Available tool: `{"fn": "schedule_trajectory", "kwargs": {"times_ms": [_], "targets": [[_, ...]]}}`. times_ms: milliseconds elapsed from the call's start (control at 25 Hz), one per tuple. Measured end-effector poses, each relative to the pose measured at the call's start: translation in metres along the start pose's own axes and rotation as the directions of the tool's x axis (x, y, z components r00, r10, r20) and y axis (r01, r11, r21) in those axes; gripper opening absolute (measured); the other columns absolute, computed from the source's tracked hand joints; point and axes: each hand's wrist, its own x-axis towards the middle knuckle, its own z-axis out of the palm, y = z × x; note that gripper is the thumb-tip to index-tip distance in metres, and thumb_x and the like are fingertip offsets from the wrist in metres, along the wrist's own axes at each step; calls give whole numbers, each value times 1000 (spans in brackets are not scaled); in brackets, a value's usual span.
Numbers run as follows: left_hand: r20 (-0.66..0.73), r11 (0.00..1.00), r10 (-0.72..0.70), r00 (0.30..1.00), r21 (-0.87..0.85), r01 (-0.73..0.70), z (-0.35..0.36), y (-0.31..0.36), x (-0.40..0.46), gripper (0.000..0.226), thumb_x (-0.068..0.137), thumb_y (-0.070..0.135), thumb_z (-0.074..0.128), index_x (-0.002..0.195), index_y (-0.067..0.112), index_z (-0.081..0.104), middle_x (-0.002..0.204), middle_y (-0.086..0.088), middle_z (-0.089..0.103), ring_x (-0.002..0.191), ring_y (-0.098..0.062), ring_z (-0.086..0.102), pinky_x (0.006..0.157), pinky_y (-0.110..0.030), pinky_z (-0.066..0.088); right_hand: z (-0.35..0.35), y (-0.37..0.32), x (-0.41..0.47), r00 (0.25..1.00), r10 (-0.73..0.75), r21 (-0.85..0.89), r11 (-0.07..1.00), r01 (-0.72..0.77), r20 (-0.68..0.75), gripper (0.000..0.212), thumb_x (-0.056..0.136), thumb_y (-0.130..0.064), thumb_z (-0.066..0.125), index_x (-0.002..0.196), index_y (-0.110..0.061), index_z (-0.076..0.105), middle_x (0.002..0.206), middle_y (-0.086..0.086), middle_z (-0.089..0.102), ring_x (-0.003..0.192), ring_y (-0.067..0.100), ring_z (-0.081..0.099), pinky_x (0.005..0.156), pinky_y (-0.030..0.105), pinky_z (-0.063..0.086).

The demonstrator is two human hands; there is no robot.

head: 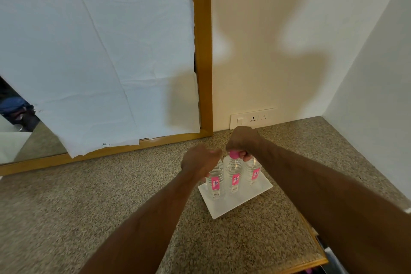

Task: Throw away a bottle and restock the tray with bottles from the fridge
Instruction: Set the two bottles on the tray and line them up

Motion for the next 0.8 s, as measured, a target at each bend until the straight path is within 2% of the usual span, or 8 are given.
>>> {"fn": "schedule_trajectory", "kwargs": {"times_ms": [160,280,440,600,720,800], "targets": [[6,999,21,1000,-43,-21,3,-2,-2,52,79,57,52,53,13,62,37,1,59,30,-13,61,41,-20,51,0,-2,-1,1000,5,-23,1000,-5,7,22,85,-12,66,67,0,61,57,13,57,46,21,57,48,29,54],[18,998,14,1000,-66,-13,5,-2,-5,50,77,56,53,52,14,61,31,2,56,30,-14,60,37,-18,48,1,-1,-1,1000,9,-33,999,-8,15,24,87,-13,66,67,1,60,58,14,56,47,22,57,46,29,53],[41,999,28,999,-20,-27,4,-2,-8,55,78,61,51,52,13,61,29,8,55,29,-12,59,37,-15,45,2,3,1,999,11,-28,1000,-10,32,22,87,-6,63,66,0,58,58,13,54,45,21,54,45,28,51],[95,999,14,995,30,-17,0,1,-10,56,78,65,49,55,15,61,28,13,53,28,-9,59,37,-13,43,1,4,2,999,28,-15,1000,-27,41,22,87,-10,65,69,0,59,62,14,57,44,21,56,39,26,50],[115,997,26,993,63,-33,0,3,-9,55,80,62,46,55,16,60,27,13,52,29,-9,59,43,-16,46,0,6,3,998,44,14,999,-44,34,19,87,-7,63,72,2,58,64,16,56,44,22,55,40,27,50],[117,997,24,993,76,-33,-1,5,-10,54,82,59,46,55,15,61,27,12,51,29,-9,59,42,-15,46,-2,7,1,998,55,9,998,-55,6,16,88,-6,60,75,3,58,64,17,57,44,23,57,39,28,50]]}}
